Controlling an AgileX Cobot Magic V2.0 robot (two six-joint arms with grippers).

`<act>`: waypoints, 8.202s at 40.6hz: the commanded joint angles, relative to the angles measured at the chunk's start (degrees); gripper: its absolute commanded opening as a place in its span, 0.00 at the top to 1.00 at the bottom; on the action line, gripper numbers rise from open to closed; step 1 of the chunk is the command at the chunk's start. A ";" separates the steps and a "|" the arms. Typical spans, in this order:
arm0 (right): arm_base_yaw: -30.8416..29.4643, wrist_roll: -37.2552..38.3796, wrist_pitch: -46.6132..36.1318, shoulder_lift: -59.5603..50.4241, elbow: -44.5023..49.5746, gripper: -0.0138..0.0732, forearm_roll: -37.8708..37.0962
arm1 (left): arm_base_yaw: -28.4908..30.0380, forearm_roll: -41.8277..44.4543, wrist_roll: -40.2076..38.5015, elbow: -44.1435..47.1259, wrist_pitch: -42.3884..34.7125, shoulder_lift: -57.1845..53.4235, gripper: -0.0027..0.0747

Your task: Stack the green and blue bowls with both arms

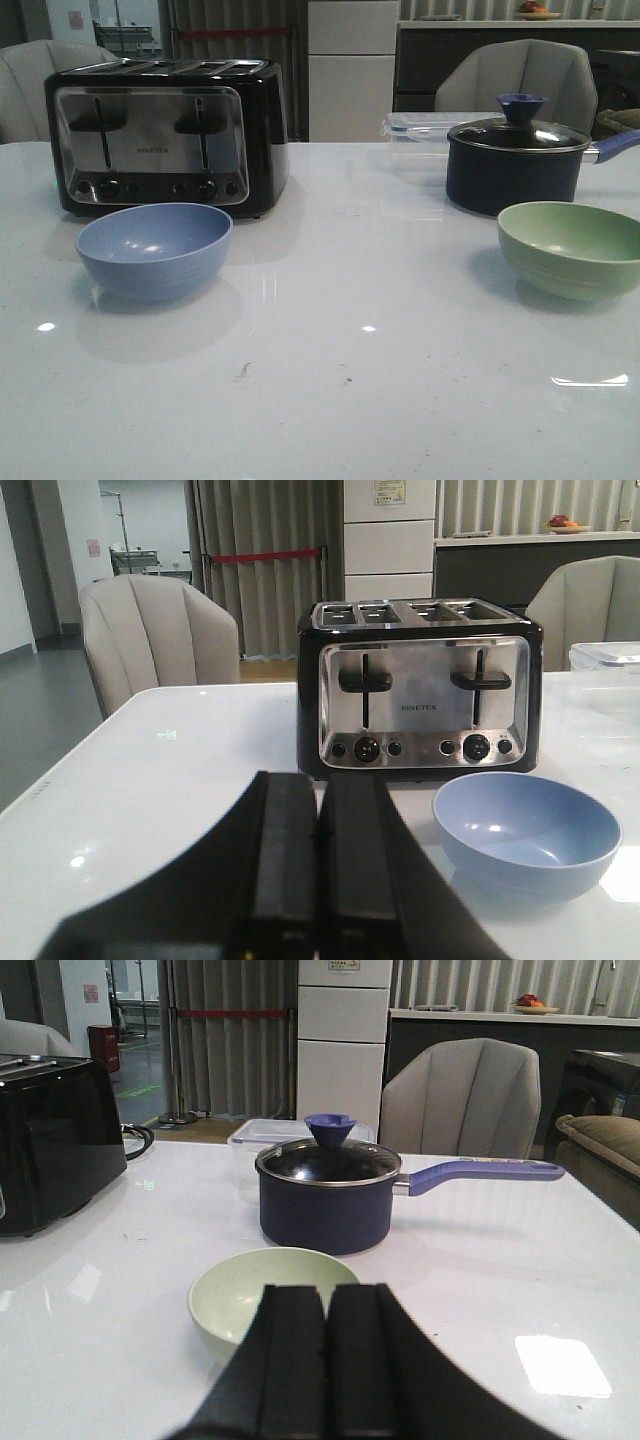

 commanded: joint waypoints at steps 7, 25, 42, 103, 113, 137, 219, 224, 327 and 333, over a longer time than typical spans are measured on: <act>-0.05 -0.04 -5.35 -1.08 -0.13 0.78 -0.62 | -0.39 -0.22 -0.65 0.18 -5.24 -1.17 0.85; -0.05 -0.04 -5.35 -1.08 -0.13 0.78 -0.62 | -0.39 -0.22 -0.65 0.18 -5.24 -1.17 0.85; -0.05 -0.09 -2.19 -1.03 -7.28 0.78 -0.62 | -0.39 0.22 -0.65 -2.30 -8.75 -1.17 0.85; -0.05 -0.04 31.56 56.94 -41.38 0.21 -2.29 | -0.39 -0.69 -0.65 -38.51 29.01 38.30 0.29; -4.96 -0.10 33.51 68.62 -48.60 0.21 1.73 | -0.39 -0.69 -0.65 -38.51 29.01 40.24 0.35; -5.84 -1.61 41.69 99.27 -73.96 0.21 3.50 | -0.39 -0.69 -0.65 -38.51 29.01 41.35 0.39; 25.28 -14.88 42.97 97.21 -79.92 0.26 9.73 | -0.39 -0.69 -0.65 -38.51 29.12 41.35 0.39; 27.61 -16.11 38.23 88.15 -72.36 0.27 9.77 | -0.39 -0.69 -0.65 -38.51 29.12 41.35 0.39; 30.11 -16.16 27.13 52.13 -39.56 0.27 10.22 | -23.76 -14.68 4.95 -83.79 40.29 97.95 0.85; 30.11 -16.16 27.13 52.13 -39.56 0.27 10.22 | -28.10 -14.68 4.95 -83.55 40.23 98.46 0.85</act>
